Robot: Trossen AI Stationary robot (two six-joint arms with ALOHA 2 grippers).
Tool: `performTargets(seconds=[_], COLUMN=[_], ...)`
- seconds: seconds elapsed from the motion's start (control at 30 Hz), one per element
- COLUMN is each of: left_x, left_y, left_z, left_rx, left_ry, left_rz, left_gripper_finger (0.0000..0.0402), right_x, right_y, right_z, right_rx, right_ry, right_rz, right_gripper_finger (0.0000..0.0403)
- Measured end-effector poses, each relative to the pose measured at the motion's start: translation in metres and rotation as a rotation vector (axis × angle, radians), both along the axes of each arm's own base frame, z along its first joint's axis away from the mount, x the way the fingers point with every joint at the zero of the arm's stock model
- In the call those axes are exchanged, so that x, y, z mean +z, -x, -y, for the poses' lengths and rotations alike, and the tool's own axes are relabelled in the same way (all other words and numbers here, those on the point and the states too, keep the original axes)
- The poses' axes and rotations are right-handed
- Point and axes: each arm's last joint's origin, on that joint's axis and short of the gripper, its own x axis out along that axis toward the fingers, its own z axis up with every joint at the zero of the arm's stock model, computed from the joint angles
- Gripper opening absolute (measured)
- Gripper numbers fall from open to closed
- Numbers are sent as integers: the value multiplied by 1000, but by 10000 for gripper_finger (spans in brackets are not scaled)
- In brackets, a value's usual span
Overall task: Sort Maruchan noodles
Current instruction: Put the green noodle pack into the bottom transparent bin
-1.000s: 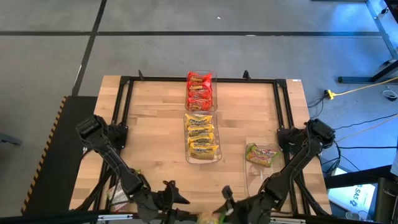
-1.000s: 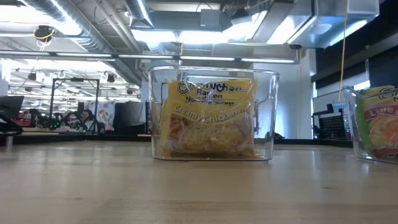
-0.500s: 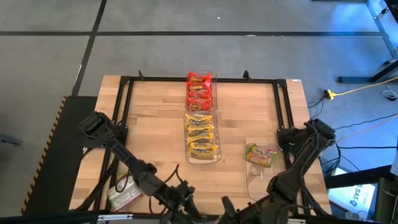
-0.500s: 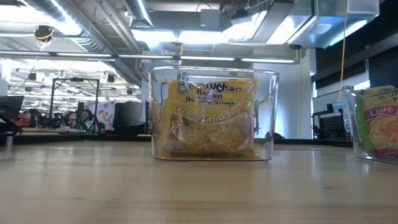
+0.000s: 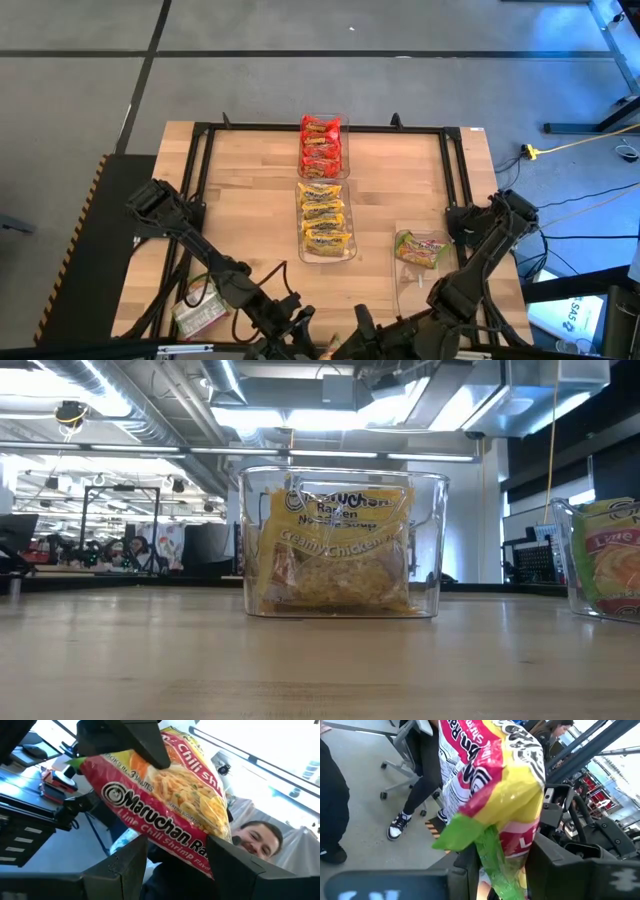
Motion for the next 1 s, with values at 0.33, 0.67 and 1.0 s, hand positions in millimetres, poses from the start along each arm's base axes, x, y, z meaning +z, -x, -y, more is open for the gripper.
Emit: performTargets(seconds=[0.33, 0.67, 1.0], left_x=[-1, -1, 0], left_y=[-4, -7, -15], left_z=[-4, -8, -20], left_rx=[46, 105, 165], left_ry=[3, -23, -20], left_rz=[-13, 6, 21], left_gripper_finger=[196, 98, 5], right_x=[-5, -14, -27], right_y=[1, 3, 7], right_z=[1, 4, 16], right_rx=[-24, -148, -327], right_ry=[7, -26, -44], right_rz=[-45, -142, -266], right_gripper_finger=[101, 101, 174])
